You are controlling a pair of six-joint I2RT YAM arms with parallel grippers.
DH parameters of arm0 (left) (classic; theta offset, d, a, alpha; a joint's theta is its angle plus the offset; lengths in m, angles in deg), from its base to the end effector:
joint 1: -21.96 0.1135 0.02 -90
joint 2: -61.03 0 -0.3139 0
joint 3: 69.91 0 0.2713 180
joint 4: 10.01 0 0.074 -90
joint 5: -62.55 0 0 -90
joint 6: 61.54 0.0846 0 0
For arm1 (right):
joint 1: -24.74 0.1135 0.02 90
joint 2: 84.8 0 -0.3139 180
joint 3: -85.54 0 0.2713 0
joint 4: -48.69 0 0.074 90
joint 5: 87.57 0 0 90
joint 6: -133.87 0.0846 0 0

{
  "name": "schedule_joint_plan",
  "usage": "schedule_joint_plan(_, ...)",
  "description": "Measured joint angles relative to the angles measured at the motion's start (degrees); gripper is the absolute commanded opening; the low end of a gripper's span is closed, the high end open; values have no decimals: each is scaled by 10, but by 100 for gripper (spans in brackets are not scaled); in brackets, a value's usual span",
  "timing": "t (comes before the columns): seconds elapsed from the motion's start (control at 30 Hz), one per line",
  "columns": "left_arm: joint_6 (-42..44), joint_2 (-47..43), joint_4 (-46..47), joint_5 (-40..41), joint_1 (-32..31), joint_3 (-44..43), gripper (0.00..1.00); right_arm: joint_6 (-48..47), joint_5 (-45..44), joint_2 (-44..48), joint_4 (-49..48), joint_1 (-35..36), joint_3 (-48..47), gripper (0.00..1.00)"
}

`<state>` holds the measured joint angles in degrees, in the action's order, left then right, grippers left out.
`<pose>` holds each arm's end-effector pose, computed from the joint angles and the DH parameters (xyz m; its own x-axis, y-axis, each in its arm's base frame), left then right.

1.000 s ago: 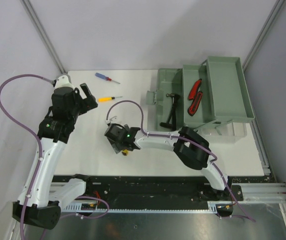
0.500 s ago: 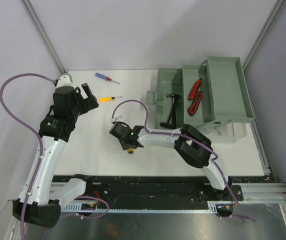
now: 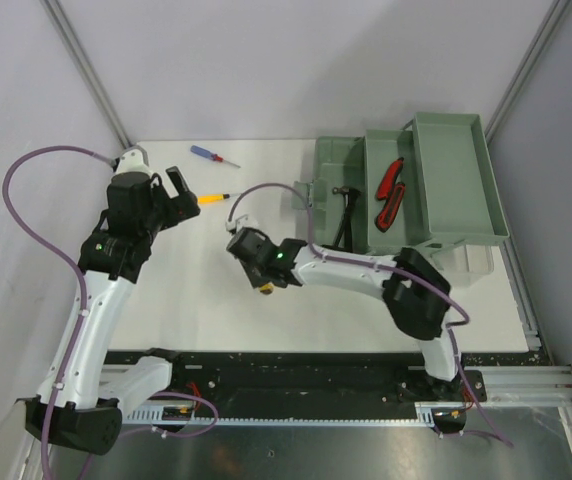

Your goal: Pack the tool kit

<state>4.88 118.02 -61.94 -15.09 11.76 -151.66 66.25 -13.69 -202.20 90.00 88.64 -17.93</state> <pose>0.2342 -0.0237 0.4188 -0.4061 -0.3240 -0.8545 -0.1930 0.9444 -0.2663 0.2482 0.4533 0.1993 -0.6362 -0.4672 -0.6140 -0.5957 0.8032 0.0062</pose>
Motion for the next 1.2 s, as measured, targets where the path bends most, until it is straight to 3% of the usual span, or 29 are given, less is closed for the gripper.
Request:
schedule_joint_plan(0.23,1,0,0,-6,0,0,99,-17,-14,172,-3,-61,3,9)
schedule_joint_plan(0.53,2,0,0,-16,0,0,99,-19,-70,332,10,-241,50,10)
schedule_joint_plan(0.9,2,6,0,-30,0,0,99,-29,-77,333,65,-395,102,10)
schedule_joint_plan(1.2,7,6,0,-36,0,0,99,-25,-31,267,57,-440,102,10)
